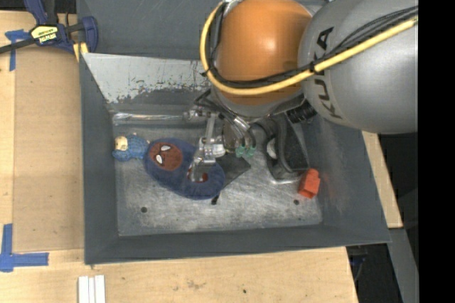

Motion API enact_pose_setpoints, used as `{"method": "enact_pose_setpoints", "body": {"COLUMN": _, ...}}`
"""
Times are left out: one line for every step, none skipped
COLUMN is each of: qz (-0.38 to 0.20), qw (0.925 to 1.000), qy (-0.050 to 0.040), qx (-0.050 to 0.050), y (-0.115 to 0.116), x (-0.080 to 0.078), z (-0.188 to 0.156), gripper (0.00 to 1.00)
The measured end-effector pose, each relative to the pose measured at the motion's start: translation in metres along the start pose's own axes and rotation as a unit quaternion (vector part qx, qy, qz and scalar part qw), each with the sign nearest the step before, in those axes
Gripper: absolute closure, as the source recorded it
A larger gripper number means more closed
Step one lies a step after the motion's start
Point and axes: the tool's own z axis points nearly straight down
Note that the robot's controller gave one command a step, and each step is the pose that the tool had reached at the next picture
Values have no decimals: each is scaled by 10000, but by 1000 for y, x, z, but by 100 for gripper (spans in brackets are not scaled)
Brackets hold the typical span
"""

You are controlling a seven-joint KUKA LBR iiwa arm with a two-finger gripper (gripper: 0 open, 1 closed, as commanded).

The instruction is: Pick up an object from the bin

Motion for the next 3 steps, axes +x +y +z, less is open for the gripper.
{"method": "enact_pose_setpoints", "body": {"qz": -1376, "qw": 9905, "qy": 22, "qx": -1, "y": 10, "x": -46, "z": 150, "gripper": 0}}
{"method": "enact_pose_setpoints", "body": {"qz": -1359, "qw": 9907, "qy": -67, "qx": -17, "y": 11, "x": -50, "z": 143, "gripper": 100}}
{"method": "enact_pose_setpoints", "body": {"qz": -2850, "qw": 9585, "qy": -48, "qx": -1, "y": 19, "x": -64, "z": -27, "gripper": 100}}
